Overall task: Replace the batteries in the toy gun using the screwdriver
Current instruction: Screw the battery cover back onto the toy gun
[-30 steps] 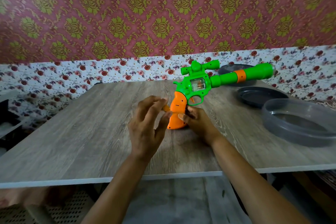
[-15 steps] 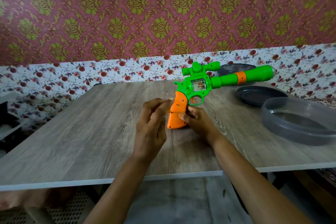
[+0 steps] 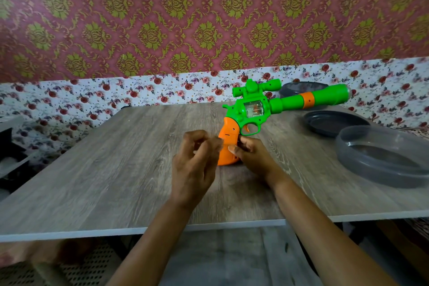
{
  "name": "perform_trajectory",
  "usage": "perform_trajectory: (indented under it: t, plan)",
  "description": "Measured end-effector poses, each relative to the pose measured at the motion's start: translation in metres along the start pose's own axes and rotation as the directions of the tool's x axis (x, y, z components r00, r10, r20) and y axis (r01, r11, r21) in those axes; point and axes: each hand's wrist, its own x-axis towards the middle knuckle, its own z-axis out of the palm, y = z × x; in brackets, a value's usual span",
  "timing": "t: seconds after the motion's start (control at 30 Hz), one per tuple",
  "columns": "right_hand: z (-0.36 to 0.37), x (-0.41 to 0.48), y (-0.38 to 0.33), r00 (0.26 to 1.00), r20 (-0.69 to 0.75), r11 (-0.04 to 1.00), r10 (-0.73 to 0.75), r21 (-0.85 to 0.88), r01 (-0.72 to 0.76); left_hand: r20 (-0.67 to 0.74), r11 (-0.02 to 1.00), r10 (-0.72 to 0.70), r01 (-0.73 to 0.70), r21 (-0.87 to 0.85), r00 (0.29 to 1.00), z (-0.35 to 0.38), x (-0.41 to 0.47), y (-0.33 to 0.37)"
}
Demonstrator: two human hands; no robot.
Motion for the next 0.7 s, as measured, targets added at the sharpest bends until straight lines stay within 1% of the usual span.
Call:
perform_trajectory:
  t: [0.17,0.23,0.3,0.37,0.47,0.53,0.7]
  plan:
    - [0.0002,-0.0011,-0.0030,1.000,-0.003,1.000,0.016,-0.006,-0.016,-0.015,0.993,-0.115,0.115,-0.010,0.993,0.0011,0.0026,-0.0002]
    - [0.0008,-0.0007,-0.0030,1.000,-0.003,1.000,0.016,-0.012,-0.016,-0.009,0.990,-0.137,0.137,-0.022,0.990,0.0010,0.0030,0.0007]
    - [0.0011,-0.0004,-0.0026,1.000,-0.001,1.000,0.020,-0.010,-0.020,-0.006,0.991,-0.131,0.131,-0.034,0.991,0.0009,0.0034,0.0012]
    - [0.0014,-0.0006,-0.0027,1.000,0.007,1.000,0.019,-0.004,-0.019,-0.008,0.995,-0.096,0.096,-0.007,0.995,0.0012,0.0039,0.0004]
    - [0.0023,-0.0005,-0.0029,1.000,0.021,1.000,0.021,0.005,-0.021,-0.063,0.997,-0.061,0.064,0.047,0.996,0.0010,0.0026,-0.0027]
    - [0.0026,-0.0005,-0.0026,1.000,0.018,1.000,0.017,-0.002,-0.017,-0.094,0.996,-0.071,0.076,0.049,0.993,0.0007,0.0022,-0.0031]
    - [0.0037,-0.0005,-0.0034,0.999,0.016,1.000,0.027,0.006,-0.028,-0.110,0.993,-0.111,0.115,0.039,0.988,0.0017,0.0017,-0.0036]
